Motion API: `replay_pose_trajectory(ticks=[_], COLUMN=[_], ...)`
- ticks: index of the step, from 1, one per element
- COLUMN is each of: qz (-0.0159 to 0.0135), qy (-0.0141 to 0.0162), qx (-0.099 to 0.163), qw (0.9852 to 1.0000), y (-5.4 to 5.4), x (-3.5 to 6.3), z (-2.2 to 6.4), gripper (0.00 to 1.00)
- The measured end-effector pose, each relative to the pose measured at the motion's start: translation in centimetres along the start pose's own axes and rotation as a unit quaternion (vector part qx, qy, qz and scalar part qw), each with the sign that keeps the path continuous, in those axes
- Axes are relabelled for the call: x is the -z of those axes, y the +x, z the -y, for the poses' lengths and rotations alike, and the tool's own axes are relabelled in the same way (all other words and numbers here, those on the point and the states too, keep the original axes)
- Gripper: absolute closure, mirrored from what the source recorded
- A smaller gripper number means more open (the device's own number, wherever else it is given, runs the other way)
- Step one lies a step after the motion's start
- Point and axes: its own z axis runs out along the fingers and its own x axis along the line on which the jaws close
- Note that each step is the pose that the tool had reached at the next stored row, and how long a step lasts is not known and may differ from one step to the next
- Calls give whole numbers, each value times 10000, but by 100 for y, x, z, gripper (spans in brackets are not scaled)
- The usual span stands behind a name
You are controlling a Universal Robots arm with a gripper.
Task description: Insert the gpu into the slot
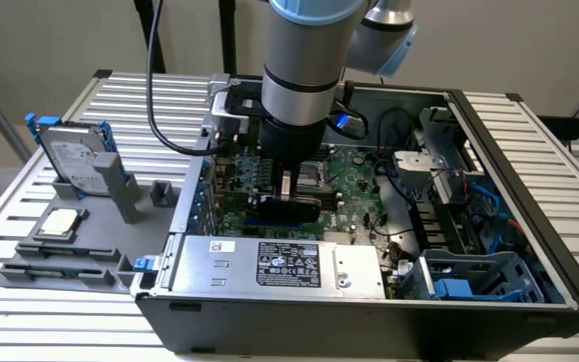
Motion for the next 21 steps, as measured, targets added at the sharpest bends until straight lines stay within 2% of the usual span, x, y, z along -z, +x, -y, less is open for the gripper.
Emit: replay_pose_trajectory(ticks=[7, 13, 15, 21], qz=[-5, -4, -13, -25], qy=[-7, -36, -53, -63], qx=[-2, -2, -4, -5], qw=[10000, 10000, 10000, 10000], y=[2, 0, -1, 0], x=[-29, -17, 2, -5], z=[0, 2, 0, 0], gripper=[74, 74, 74, 74])
